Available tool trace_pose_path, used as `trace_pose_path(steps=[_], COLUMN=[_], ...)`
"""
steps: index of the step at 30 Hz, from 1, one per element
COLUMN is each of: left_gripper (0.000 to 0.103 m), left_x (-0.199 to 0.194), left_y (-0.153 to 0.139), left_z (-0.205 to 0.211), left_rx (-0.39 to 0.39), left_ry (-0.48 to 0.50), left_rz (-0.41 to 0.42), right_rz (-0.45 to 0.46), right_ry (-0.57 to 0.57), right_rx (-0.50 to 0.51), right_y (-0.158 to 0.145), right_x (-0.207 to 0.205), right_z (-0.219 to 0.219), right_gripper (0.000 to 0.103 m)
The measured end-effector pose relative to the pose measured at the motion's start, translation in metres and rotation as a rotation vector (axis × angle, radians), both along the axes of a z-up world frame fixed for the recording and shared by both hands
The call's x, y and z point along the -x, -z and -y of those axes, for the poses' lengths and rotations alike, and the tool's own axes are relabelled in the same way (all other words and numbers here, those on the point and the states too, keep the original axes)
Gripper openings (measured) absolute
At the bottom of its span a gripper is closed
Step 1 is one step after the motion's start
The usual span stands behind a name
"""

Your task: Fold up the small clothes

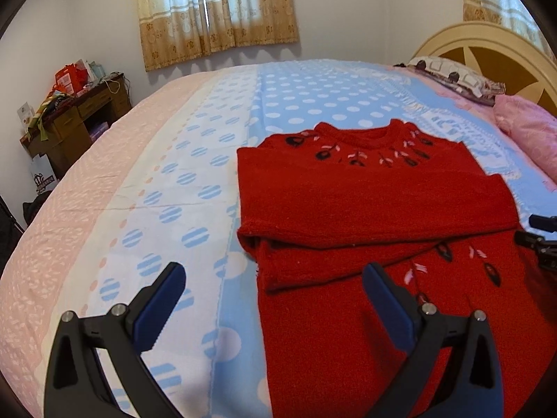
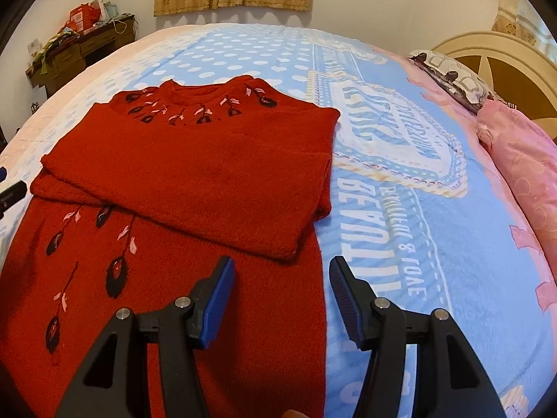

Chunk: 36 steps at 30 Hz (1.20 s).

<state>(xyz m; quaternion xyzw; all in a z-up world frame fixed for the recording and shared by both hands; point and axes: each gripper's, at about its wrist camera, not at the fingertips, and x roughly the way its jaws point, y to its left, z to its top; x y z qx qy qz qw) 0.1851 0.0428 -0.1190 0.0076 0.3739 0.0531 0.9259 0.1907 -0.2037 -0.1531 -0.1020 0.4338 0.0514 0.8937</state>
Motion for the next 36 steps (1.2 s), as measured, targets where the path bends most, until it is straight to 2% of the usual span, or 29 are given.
trace_pose_path(steps=[9,19,22,28,36], left_gripper=[0.103,0.103,0.103,0.103,0.103], left_x=[0.038,0.095,0.113,0.137,0.148], left_y=[-0.017,-0.033,-0.035,-0.026,-0.003], left_z=[-0.002,-0.008,-0.009,-0.009,0.005], left_rx=[0.023,-0.015,-0.059,-0.088,-0.047], left_ry=[0.028,0.080,0.097,0.121,0.141], left_rz=[0.046,0.062,0.060,0.023,-0.042], right_rz=[0.004,0.000,-0.004,0.016,0.026], right_ry=[-0.015,-0.032,-0.051,-0.069,-0.041], right_rx=[0.001,0.017,0.020,0.031,0.001], right_y=[-0.002,-0.002,0.000,0.001,0.001], right_x=[0.017,0.049,0.064,0.094,0.115], right_z=[-0.002,-0.002,-0.003,-0.004,0.009], right_gripper=[0.058,0.060,0.061,0.061,0.063])
